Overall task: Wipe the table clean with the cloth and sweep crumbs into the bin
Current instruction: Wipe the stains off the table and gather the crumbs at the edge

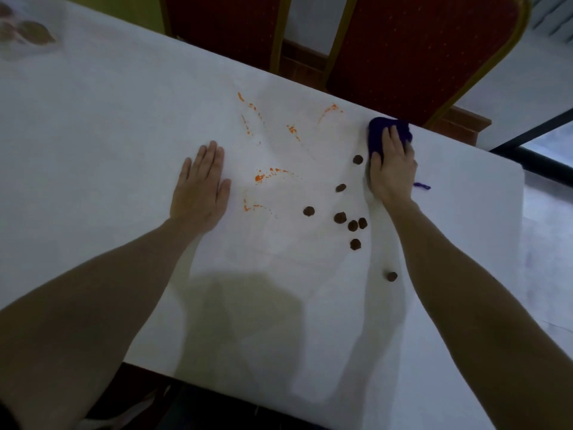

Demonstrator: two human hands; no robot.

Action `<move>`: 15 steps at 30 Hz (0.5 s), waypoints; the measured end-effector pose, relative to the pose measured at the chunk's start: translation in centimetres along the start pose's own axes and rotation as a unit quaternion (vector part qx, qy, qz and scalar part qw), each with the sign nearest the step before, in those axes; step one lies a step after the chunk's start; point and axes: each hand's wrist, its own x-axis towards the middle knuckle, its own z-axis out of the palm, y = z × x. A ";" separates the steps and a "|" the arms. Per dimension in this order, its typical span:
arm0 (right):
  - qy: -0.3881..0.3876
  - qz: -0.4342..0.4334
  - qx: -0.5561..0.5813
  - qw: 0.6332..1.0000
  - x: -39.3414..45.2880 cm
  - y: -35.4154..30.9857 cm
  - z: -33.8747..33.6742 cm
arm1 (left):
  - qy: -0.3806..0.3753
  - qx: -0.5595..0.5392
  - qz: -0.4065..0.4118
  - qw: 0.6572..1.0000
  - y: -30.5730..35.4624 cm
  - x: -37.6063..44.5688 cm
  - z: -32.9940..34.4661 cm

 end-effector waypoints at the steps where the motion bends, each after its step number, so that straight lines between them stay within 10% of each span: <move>1: -0.009 -0.024 0.004 1.000 -0.3 -0.9 0.3 | 0.000 -0.001 0.009 1.000 -0.4 0.0 -0.1; 10: -0.106 -0.271 -0.005 0.957 -11.3 -1.5 1.5 | 0.016 0.015 0.009 1.000 -2.1 -2.0 -0.4; 15: -0.080 -0.176 0.022 0.981 -10.2 0.2 0.3 | 0.021 0.021 0.012 0.999 -2.2 -2.0 -0.4</move>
